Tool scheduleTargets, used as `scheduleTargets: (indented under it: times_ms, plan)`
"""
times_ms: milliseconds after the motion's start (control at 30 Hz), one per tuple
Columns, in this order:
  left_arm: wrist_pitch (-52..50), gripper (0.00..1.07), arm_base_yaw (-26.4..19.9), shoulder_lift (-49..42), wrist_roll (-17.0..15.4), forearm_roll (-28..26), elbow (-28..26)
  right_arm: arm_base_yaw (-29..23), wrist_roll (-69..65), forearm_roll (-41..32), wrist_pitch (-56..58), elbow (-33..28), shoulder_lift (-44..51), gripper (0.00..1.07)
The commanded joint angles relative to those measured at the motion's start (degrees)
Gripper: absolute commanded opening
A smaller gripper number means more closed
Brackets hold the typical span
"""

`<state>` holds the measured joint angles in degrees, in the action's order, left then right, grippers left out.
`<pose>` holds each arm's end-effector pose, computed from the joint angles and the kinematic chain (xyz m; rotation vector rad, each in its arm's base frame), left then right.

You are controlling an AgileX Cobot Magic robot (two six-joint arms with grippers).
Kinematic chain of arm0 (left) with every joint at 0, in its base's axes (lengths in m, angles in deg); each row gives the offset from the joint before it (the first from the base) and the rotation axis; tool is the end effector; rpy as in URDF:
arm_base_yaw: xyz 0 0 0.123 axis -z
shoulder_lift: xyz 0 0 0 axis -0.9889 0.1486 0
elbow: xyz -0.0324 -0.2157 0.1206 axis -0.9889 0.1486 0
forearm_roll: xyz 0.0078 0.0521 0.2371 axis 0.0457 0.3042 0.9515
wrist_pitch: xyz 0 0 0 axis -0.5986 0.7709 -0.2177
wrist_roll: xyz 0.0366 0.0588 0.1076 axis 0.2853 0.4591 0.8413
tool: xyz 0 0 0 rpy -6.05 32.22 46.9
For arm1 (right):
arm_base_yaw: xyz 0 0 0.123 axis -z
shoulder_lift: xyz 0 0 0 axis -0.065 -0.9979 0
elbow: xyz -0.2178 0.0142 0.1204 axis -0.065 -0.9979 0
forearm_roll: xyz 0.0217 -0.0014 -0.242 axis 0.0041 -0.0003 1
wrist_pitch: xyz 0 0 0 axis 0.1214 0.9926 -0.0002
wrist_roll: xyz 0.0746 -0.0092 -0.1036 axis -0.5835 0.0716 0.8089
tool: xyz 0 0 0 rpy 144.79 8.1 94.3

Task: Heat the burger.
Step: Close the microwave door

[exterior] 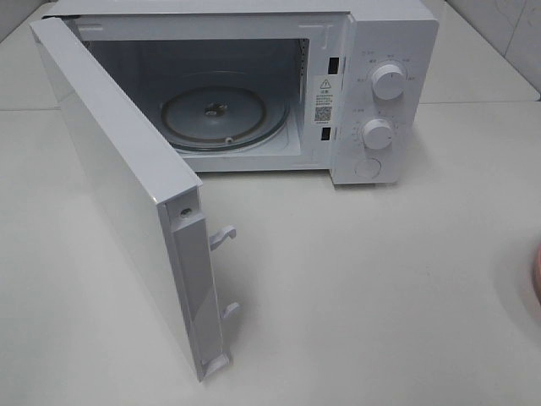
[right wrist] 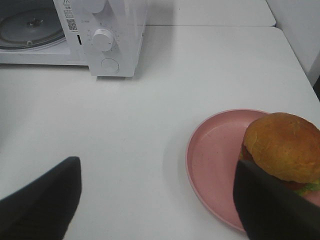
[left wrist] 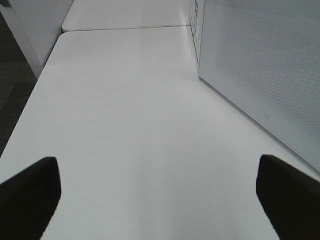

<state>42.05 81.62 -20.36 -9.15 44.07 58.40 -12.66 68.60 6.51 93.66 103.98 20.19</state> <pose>0.0565 -0.0020 0.2591 0.0934 2.0155 0.0344 0.0591 0.0030 0.2636 -0.0231 1.9812 0.1195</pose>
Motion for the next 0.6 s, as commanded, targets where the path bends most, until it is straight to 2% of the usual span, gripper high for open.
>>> scheduleTargets:
  times_ms: [33,167,233,267,300,600]
  plan:
    - [-0.3,1.01,-0.1,-1.0,-0.1,0.1,0.2,0.2,-0.3,0.1,0.1,-0.1,1.7,0.76]
    - [-0.3,1.01,-0.1,-1.0,-0.2,1.9,0.2,0.2,-0.3,0.1,0.1,-0.1,1.7,0.76]
    - [-0.6,1.01,-0.1,-1.0,-0.1,7.3,0.2,0.2,-0.3,0.1,0.1,-0.1,1.7,0.76]
    - [-0.6,1.01,-0.1,-1.0,-0.1,7.3,0.2,0.2,-0.3,0.1,0.1,-0.1,1.7,0.76]
    - [-1.1,1.01,-0.1,-1.0,-0.5,9.6,0.2,0.2,-0.3,0.1,0.1,-0.1,1.7,0.76]
    - [-1.1,1.01,-0.1,-1.0,-0.6,9.1,0.1,0.2,-0.3,0.1,0.1,-0.1,1.7,0.76]
